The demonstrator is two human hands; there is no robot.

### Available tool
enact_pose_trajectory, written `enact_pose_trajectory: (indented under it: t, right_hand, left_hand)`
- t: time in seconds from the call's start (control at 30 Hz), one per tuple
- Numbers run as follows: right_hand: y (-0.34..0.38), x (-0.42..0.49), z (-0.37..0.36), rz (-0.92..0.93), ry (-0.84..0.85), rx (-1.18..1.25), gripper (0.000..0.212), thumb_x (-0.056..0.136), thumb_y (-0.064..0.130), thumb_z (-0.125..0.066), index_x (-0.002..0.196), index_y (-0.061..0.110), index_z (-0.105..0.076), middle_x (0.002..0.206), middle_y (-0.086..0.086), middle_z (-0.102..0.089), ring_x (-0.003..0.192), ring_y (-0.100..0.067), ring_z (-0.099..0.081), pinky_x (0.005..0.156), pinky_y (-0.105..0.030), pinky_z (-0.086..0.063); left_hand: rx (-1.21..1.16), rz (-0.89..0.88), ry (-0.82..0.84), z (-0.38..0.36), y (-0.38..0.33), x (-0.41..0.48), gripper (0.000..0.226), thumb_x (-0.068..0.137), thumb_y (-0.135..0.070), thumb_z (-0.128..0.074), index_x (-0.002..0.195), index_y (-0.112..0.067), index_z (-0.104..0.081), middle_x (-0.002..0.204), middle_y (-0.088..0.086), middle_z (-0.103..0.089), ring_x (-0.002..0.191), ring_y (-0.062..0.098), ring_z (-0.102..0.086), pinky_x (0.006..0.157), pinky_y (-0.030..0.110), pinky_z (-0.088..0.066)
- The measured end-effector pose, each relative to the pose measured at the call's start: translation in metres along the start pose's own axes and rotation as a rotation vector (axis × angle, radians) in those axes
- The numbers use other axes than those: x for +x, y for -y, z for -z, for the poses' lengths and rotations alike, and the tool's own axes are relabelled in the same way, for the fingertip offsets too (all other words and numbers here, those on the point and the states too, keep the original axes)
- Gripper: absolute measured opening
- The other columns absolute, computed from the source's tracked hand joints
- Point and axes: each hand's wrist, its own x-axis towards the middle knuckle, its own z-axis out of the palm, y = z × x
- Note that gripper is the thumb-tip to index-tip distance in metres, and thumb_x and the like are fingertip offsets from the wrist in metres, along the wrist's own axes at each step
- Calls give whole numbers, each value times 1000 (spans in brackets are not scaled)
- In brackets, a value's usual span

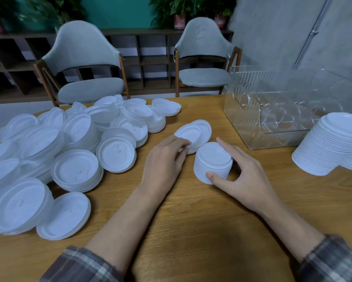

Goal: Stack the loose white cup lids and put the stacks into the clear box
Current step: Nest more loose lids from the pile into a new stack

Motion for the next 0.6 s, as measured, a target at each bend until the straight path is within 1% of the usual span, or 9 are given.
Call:
enact_pose_trajectory:
  t: [0.07, 0.17, 0.23, 0.3, 0.4, 0.43, 0.5, 0.53, 0.6]
  right_hand:
    - [1, 0, 0, 1, 2, -3, 86, 81, 41, -86, 156, 38, -44, 136, 29, -55, 131, 10, -46, 102, -3, -34]
    - [3, -1, 0, 1, 5, 17, 87, 79, 51, -84, 155, 39, -44, 137, 29, -55, 132, 8, -47, 105, -8, -36]
    - [5, -1, 0, -2, -2, 30, 87, 78, 59, -80, 155, 37, -45, 137, 28, -56, 132, 7, -48, 105, -10, -37]
    - [5, -1, 0, 3, -12, 40, 86, 78, 59, -78, 154, 34, -47, 137, 27, -56, 132, 7, -48, 105, -8, -37]
    - [5, -1, 0, 9, -17, 51, 85, 79, 55, -79, 154, 31, -48, 135, 25, -57, 131, 5, -50, 103, -6, -36]
    - [5, -1, 1, 11, -18, 53, 85, 78, 55, -79, 154, 31, -48, 134, 24, -57, 130, 4, -51, 102, -6, -36]
    - [5, -1, 1, 14, -18, 50, 85, 79, 54, -80, 155, 32, -47, 133, 24, -57, 128, 5, -51, 102, -6, -37]
    - [4, 0, 1, 13, -17, 46, 86, 80, 52, -81, 156, 32, -45, 133, 26, -57, 128, 7, -50, 102, -5, -35]
    - [5, 1, 1, 15, -21, 35, 89, 82, 48, -83, 158, 36, -40, 135, 31, -54, 129, 13, -47, 100, -1, -31]
  left_hand:
    - [-48, 11, -51, 4, -3, 0, 15, 93, -10, -77, 107, -14, -76, 100, -6, -73, 90, 9, -67, 80, 33, -55]
    - [-112, 68, -124, 9, -9, 0, 19, 92, -12, -79, 110, -14, -76, 97, -6, -74, 90, 7, -67, 83, 29, -54]
    - [-214, 148, -157, 14, -17, -1, 25, 92, -10, -77, 116, -17, -74, 95, -8, -74, 91, 7, -69, 82, 19, -54]
    - [-349, 237, -198, 20, -26, -1, 27, 93, -9, -75, 118, -19, -71, 94, -9, -75, 93, 8, -71, 79, 11, -52]
    - [-532, 395, -253, 26, -35, 0, 25, 96, -10, -71, 119, -19, -72, 101, -6, -75, 90, 12, -73, 74, 15, -54]
    - [-580, 445, -252, 28, -36, 2, 25, 96, -10, -69, 119, -20, -74, 102, -3, -75, 87, 13, -74, 76, 19, -57]
    - [-695, 529, -211, 30, -38, 5, 27, 97, -10, -67, 120, -21, -76, 101, 5, -76, 84, 18, -77, 85, 34, -62]
    - [-760, 568, -177, 30, -40, 6, 30, 97, -9, -66, 122, -20, -75, 99, 8, -75, 83, 20, -78, 88, 37, -63]
    - [-838, 620, -98, 29, -43, 5, 36, 96, -7, -68, 129, -20, -72, 88, 6, -70, 77, 21, -78, 88, 35, -63]
